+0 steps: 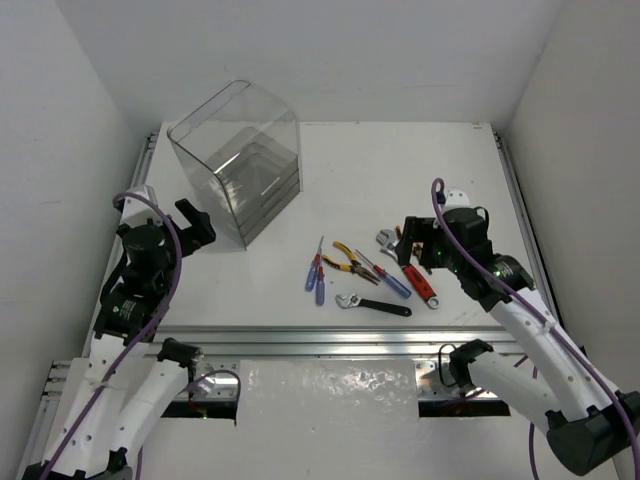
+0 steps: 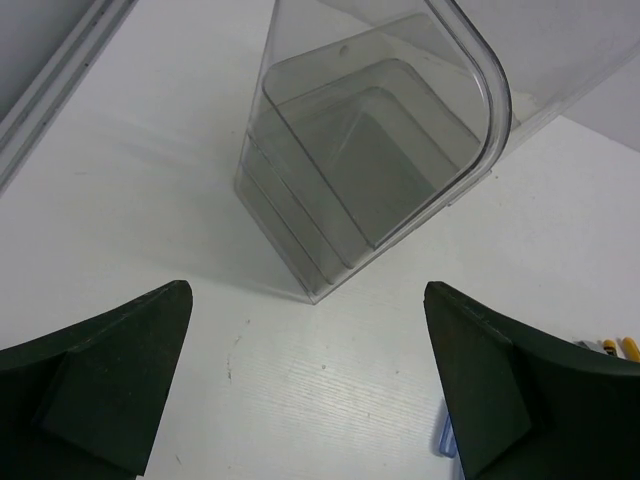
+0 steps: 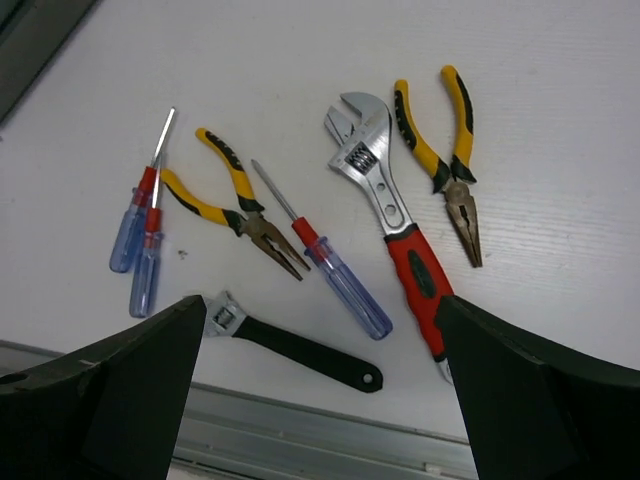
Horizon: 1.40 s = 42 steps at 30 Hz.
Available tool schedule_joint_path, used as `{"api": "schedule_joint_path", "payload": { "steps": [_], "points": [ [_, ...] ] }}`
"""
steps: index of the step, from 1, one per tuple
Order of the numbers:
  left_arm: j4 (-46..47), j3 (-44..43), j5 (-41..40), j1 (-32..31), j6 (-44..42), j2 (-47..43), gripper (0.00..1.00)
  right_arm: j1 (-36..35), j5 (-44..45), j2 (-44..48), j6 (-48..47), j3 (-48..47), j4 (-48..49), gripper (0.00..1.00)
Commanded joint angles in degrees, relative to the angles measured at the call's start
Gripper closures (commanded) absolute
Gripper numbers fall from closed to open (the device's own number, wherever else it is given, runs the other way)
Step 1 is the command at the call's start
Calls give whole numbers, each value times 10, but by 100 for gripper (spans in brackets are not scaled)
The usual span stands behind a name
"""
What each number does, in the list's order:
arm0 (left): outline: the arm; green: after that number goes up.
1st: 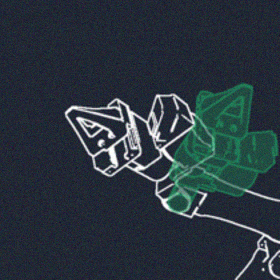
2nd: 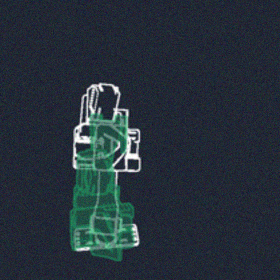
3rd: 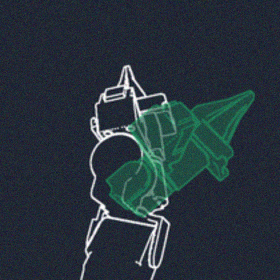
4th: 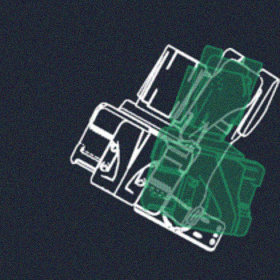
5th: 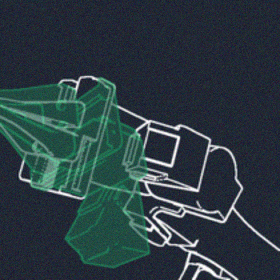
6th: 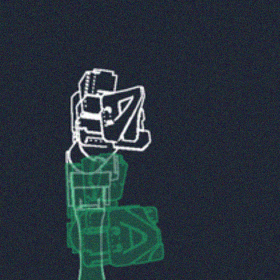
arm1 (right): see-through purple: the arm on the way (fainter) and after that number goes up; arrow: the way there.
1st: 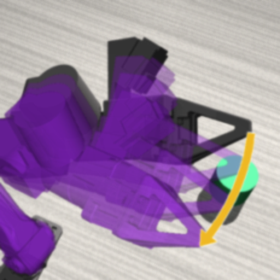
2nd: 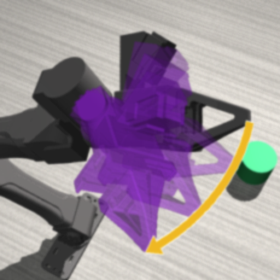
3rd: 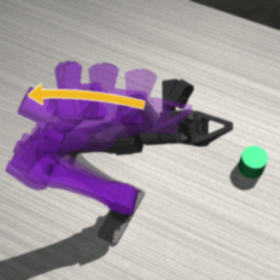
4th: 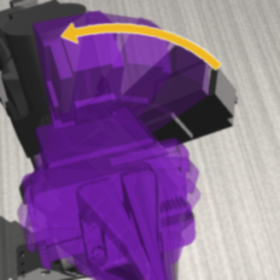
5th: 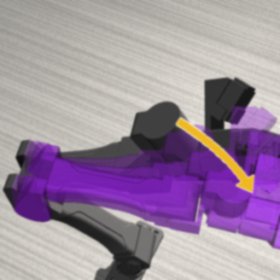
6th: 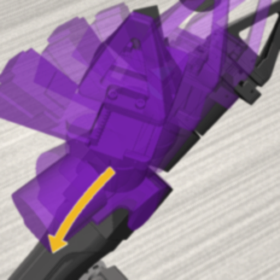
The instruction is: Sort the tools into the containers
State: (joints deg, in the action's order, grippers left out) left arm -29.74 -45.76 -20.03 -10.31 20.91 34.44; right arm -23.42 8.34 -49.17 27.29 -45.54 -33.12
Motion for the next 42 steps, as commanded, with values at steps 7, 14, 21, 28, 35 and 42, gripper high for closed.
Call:
{"api": "schedule_joint_path", "payload": {
  "steps": [7,14,21,28,35,42],
  "points": [
    [31,0,-34,6,15,-49,0,0,-302,-101,126,162,448,1],
    [41,4,-12,45,12,-58,0,-48,-415,-495,304,-72,726,7],
    [50,7,16,46,1,-46,0,-65,-457,-732,438,-309,810,31],
    [63,11,46,45,-9,-30,0,-74,-461,-824,466,-424,783,42],
    [61,8,61,45,-13,-7,0,-74,-455,-827,466,-427,787,52],
    [64,11,78,45,-17,-5,0,-73,-466,-838,504,-450,823,66]
  ]
}}
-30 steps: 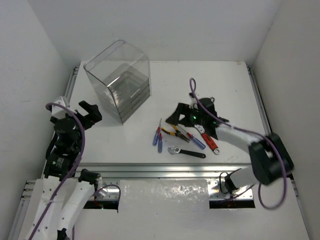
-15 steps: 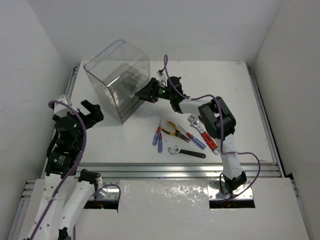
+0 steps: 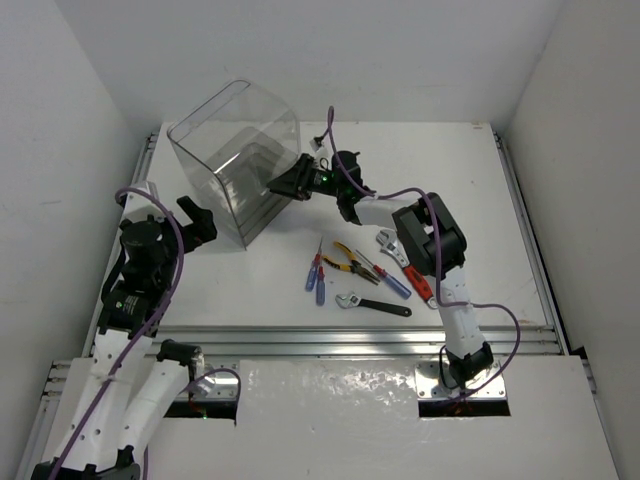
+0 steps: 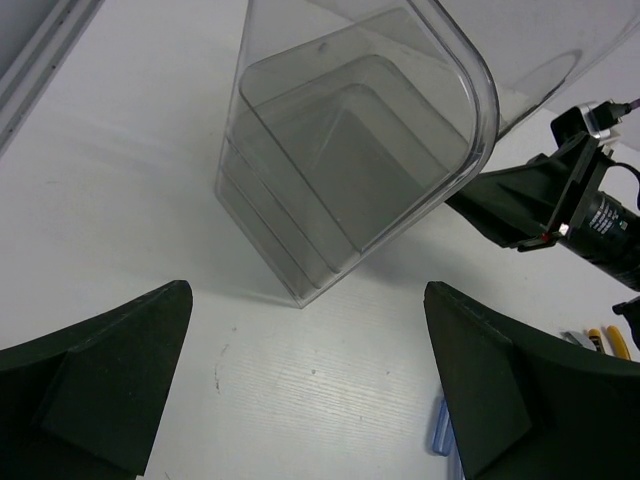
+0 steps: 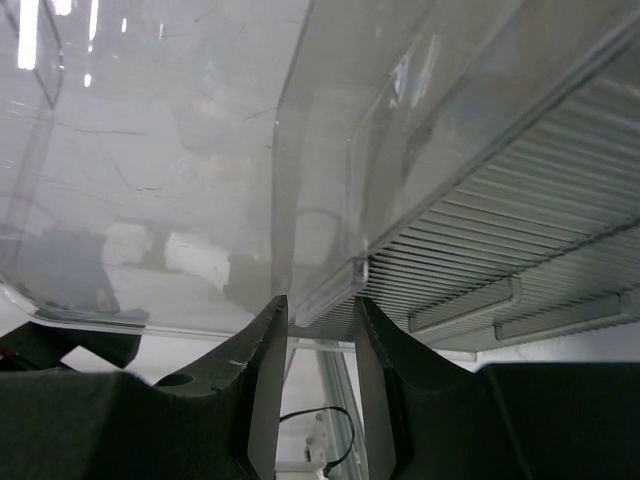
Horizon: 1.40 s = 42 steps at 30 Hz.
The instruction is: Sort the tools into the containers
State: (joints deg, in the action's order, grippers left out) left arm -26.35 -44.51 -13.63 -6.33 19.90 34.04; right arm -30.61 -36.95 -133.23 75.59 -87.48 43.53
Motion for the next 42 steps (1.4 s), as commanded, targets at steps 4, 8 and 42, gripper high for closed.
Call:
{"api": "schedule_joint_path", "payload": {
  "steps": [4,8,42],
  "points": [
    [31,0,17,5,-8,-5,0,-2,-9,4,26,-38,53,69],
    [31,0,19,5,-8,-6,0,-2,-4,3,28,-45,40,80],
    [-12,-220,50,4,80,71,33,-2,18,231,45,77,-13,100]
  ]
}}
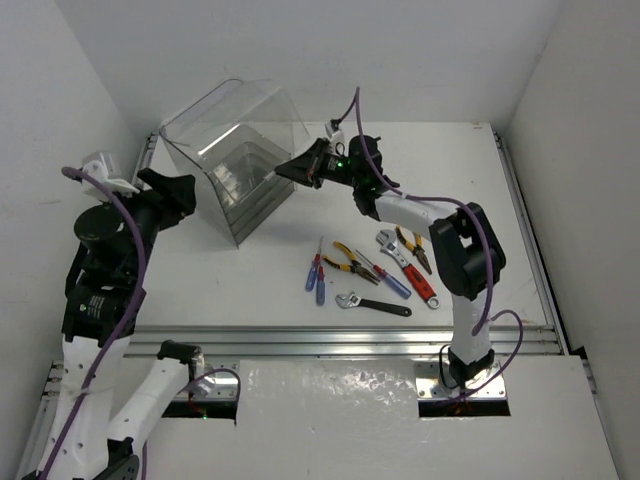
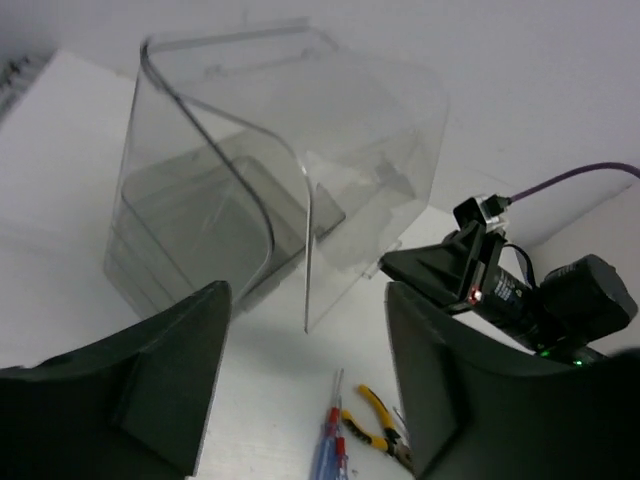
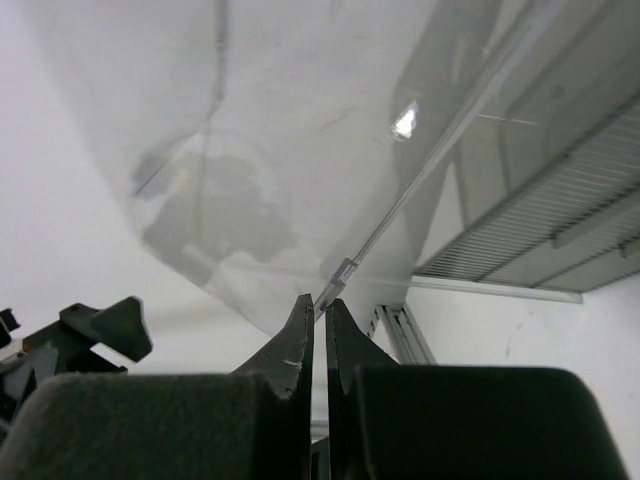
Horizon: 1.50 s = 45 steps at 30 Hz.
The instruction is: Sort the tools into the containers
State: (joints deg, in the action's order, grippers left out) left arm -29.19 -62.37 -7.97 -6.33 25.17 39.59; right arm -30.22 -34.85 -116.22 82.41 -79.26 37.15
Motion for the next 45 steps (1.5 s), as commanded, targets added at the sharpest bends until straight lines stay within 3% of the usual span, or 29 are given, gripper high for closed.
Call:
{"api": "schedule_joint_path", "payload": {
  "steps": [1,2,4,7,8,27,38,45],
  "points": [
    [11,-52,-4,5,32,26,43,-5,0,66,-30,-6,46,100],
    [5,-62,-6,5,36,36,61,-5,0,71,-35,-5,39,100],
    [-6,-84,-21,5,43,60,79,-5,6,86,-45,-8,29,100],
    [-9,-93,-46,5,49,74,99,-4,5,94,-53,-25,5,100],
    [-10,-95,-47,5,49,81,100,-4,4,95,-55,-30,-1,100],
    [-18,-167,-19,13,36,229,100,-1,0,94,-92,-129,-104,100],
    [166,-80,101,18,31,183,96,-2,-15,69,-105,-189,-141,100],
    [232,-58,124,19,44,189,96,-1,-35,54,-109,-216,-150,100]
  ]
}}
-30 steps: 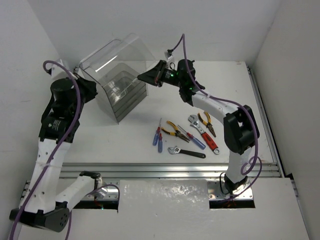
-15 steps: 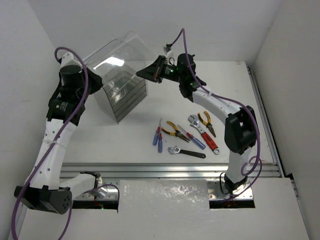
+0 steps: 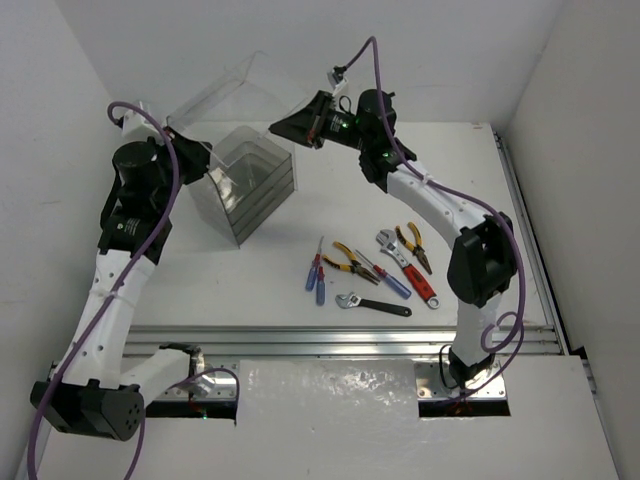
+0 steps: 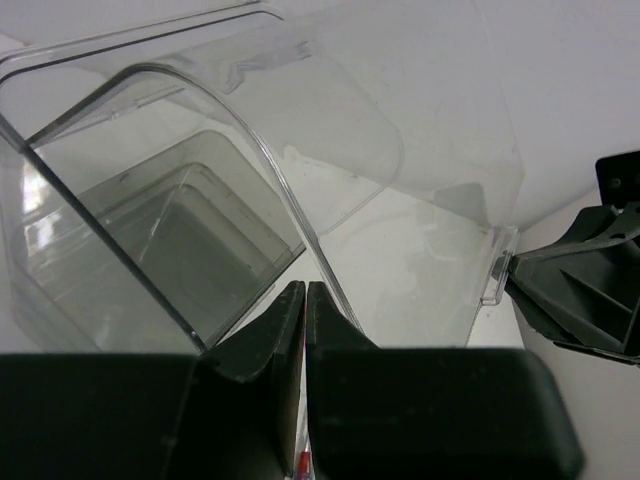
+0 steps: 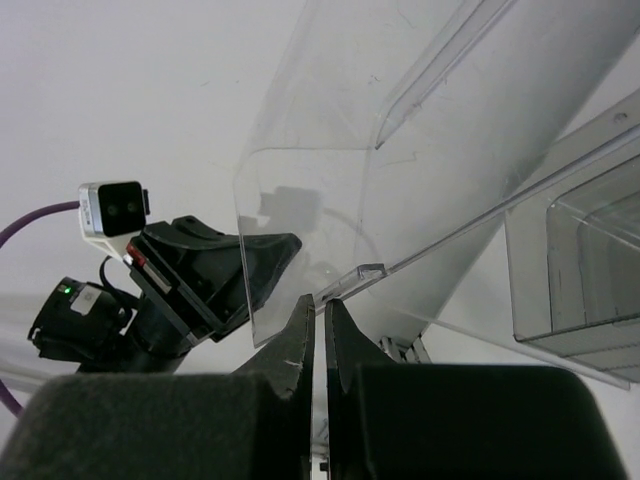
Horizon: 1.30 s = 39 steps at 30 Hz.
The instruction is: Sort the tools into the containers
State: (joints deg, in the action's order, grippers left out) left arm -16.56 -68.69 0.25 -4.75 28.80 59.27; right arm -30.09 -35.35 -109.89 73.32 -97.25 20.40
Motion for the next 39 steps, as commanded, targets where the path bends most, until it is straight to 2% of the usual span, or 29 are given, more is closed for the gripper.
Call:
{"api": "schedule_joint_path", "payload": {
  "steps": [1,6,8,12,14,16,21,22,24,25,28,30,33,39],
  "points": [
    [117,10,46,4,9,-10,96,-2,-33,-12,-18,-42,16,99],
    [213,53,70,4,17,-29,96,-2,-58,-26,-20,-79,10,92],
    [231,64,63,4,22,-35,96,-2,-67,-31,-21,-90,7,82],
    [297,79,55,5,37,-35,96,-1,-79,-35,-29,-100,-3,75],
    [316,76,58,5,39,-28,96,-1,-86,-37,-32,-100,-6,73],
    [334,68,58,5,42,-19,96,1,-96,-36,-34,-100,-8,65],
    [350,51,39,6,43,-4,96,8,-109,-17,-48,-83,-11,55],
    [352,49,36,6,43,-1,96,9,-112,-12,-51,-77,-10,50],
    [347,37,21,7,39,6,96,13,-121,11,-60,-50,-5,42],
    [346,35,7,8,37,8,96,13,-124,21,-63,-22,-2,35],
    [343,29,-28,11,29,8,95,20,-120,74,-78,58,17,24],
    [341,24,-38,15,24,10,94,27,-115,117,-89,102,31,21],
    [336,3,-41,18,20,21,94,42,-104,169,-102,205,47,9],
    [309,-34,-86,26,18,48,94,79,-83,238,-121,331,60,1]
  ]
}}
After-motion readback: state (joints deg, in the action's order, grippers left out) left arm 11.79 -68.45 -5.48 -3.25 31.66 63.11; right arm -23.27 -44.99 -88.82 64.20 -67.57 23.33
